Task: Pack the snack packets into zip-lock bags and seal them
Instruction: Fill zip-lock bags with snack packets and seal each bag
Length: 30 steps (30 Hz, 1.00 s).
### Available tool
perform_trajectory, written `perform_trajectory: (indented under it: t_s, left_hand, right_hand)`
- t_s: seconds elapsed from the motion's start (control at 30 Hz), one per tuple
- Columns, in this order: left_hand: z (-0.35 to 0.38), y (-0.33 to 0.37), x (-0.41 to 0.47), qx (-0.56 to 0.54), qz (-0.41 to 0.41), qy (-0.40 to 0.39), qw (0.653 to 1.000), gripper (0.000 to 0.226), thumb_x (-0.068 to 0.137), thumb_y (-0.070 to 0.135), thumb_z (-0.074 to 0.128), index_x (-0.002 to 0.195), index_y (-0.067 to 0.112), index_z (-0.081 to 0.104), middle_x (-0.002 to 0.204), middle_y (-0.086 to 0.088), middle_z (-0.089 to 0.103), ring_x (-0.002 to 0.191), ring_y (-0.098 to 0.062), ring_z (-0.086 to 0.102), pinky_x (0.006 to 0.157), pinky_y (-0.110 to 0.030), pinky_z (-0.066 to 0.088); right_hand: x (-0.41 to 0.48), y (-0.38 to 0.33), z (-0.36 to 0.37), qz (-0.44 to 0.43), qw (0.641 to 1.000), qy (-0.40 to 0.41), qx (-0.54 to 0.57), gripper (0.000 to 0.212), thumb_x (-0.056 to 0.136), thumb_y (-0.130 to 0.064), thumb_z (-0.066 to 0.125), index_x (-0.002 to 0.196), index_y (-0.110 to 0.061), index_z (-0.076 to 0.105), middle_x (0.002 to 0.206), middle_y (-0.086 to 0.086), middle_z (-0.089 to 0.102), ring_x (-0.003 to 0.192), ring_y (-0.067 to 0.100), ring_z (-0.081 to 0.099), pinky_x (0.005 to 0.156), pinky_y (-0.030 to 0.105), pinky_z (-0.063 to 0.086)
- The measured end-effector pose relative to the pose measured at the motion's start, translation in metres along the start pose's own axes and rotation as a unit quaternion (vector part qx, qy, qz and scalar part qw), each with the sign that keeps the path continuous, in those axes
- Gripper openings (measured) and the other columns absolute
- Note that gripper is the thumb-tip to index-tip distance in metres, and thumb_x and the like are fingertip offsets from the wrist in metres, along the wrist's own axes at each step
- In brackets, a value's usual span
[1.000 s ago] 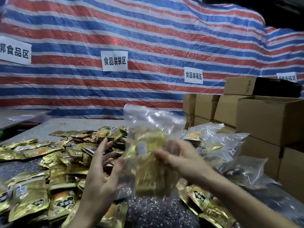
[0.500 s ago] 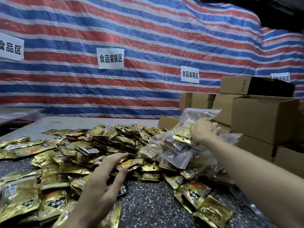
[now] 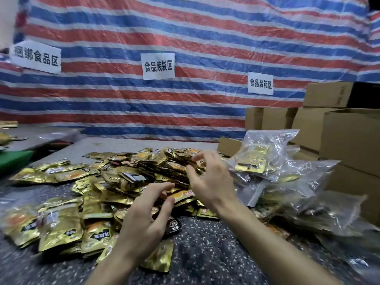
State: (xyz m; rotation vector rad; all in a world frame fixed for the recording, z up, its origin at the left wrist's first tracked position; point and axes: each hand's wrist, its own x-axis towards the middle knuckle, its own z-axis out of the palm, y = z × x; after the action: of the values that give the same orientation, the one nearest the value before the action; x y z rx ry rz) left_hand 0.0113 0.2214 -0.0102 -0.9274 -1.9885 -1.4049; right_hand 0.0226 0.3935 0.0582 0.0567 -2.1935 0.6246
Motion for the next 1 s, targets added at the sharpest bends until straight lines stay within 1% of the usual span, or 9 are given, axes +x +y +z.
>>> perform_trajectory:
  t_s: [0.13,0.3,0.47,0.57,0.67,0.77,0.87,0.93,1.0]
  left_hand:
    - [-0.006,-0.009,0.002,-0.012,-0.032,0.031,0.999,0.022,0.093,0.037,0.056,0.115,0.036,0.062,0.109,0.022,0.064,0.101,-0.004,0.063,0.079,-0.022,0.053]
    - [-0.018,-0.009,0.005,0.018,-0.027,0.041,0.999,0.025,0.093,0.036,0.061,0.116,0.027,0.063,0.104,0.018,0.063,0.099,-0.005,0.062,0.083,-0.026,0.053]
    - [-0.046,-0.005,0.010,0.057,-0.020,0.081,0.995,0.015,0.092,0.026,0.065,0.106,0.020,0.066,0.101,0.013,0.064,0.094,-0.003,0.061,0.079,-0.021,0.052]
    - [-0.085,-0.015,0.003,0.159,-0.060,0.073,0.983,0.010,0.091,0.019,0.067,0.098,0.027,0.064,0.101,0.014,0.062,0.091,0.001,0.058,0.081,-0.020,0.051]
    - [-0.140,-0.038,-0.005,0.334,-0.194,0.065,0.920,0.016,0.089,0.020,0.068,0.103,0.029,0.067,0.108,0.010,0.060,0.103,-0.011,0.056,0.098,-0.040,0.045]
    - [-0.192,-0.063,-0.023,0.491,-0.332,0.037,0.805,0.025,0.090,0.030,0.063,0.113,0.023,0.067,0.124,-0.004,0.061,0.111,-0.025,0.055,0.100,-0.041,0.041]
    - [-0.224,-0.078,-0.044,0.568,-0.415,-0.027,0.710,0.027,0.093,0.043,0.054,0.096,0.017,0.061,0.116,-0.009,0.061,0.111,-0.030,0.053,0.092,-0.039,0.041]
    - [-0.236,-0.084,-0.055,0.558,-0.433,-0.035,0.707,0.017,0.090,0.029,0.054,0.080,0.015,0.054,0.096,-0.006,0.063,0.096,-0.028,0.059,0.079,-0.036,0.046]
    - [-0.243,-0.087,-0.061,0.560,-0.424,-0.018,0.712,0.010,0.086,0.019,0.053,0.079,0.014,0.058,0.083,-0.002,0.064,0.082,-0.026,0.060,0.068,-0.032,0.044]
  right_hand:
    - [-0.048,0.003,0.047,-0.027,0.993,-0.013,0.113,0.014,0.089,-0.023,0.069,0.102,-0.024,0.063,0.097,-0.013,0.061,0.090,0.002,0.058,0.076,0.031,0.054]
    - [-0.062,0.018,0.053,-0.042,0.988,-0.013,0.148,0.027,0.086,-0.004,0.072,0.100,-0.024,0.062,0.096,-0.010,0.064,0.089,0.003,0.062,0.073,0.031,0.056]
    - [-0.065,0.021,0.047,-0.007,0.980,-0.031,0.196,0.030,0.085,-0.002,0.072,0.101,-0.026,0.064,0.096,-0.016,0.065,0.091,-0.004,0.061,0.071,0.022,0.047]
    - [-0.063,0.020,0.045,0.005,0.976,-0.030,0.216,0.029,0.086,-0.002,0.071,0.101,-0.025,0.064,0.096,-0.015,0.064,0.090,-0.005,0.060,0.068,0.017,0.047]
    - [-0.066,0.017,0.045,0.008,0.973,-0.039,0.226,0.029,0.086,-0.001,0.071,0.100,-0.026,0.064,0.096,-0.016,0.064,0.091,-0.006,0.060,0.071,0.018,0.047]
    - [-0.066,0.015,0.045,0.005,0.973,-0.045,0.228,0.030,0.086,-0.001,0.070,0.096,-0.028,0.064,0.093,-0.015,0.065,0.089,-0.006,0.061,0.068,0.010,0.048]
    - [-0.067,0.014,0.045,0.009,0.969,-0.054,0.240,0.029,0.086,0.001,0.070,0.092,-0.028,0.065,0.088,-0.012,0.066,0.084,-0.004,0.061,0.065,0.006,0.047]
    - [-0.068,0.014,0.045,0.018,0.967,-0.060,0.247,0.029,0.087,0.000,0.069,0.093,-0.029,0.065,0.085,-0.009,0.066,0.079,0.002,0.062,0.059,0.017,0.050]
    - [-0.068,0.015,0.044,0.028,0.964,-0.065,0.255,0.029,0.088,-0.002,0.068,0.093,-0.030,0.066,0.083,-0.005,0.066,0.074,0.007,0.061,0.057,0.027,0.050]
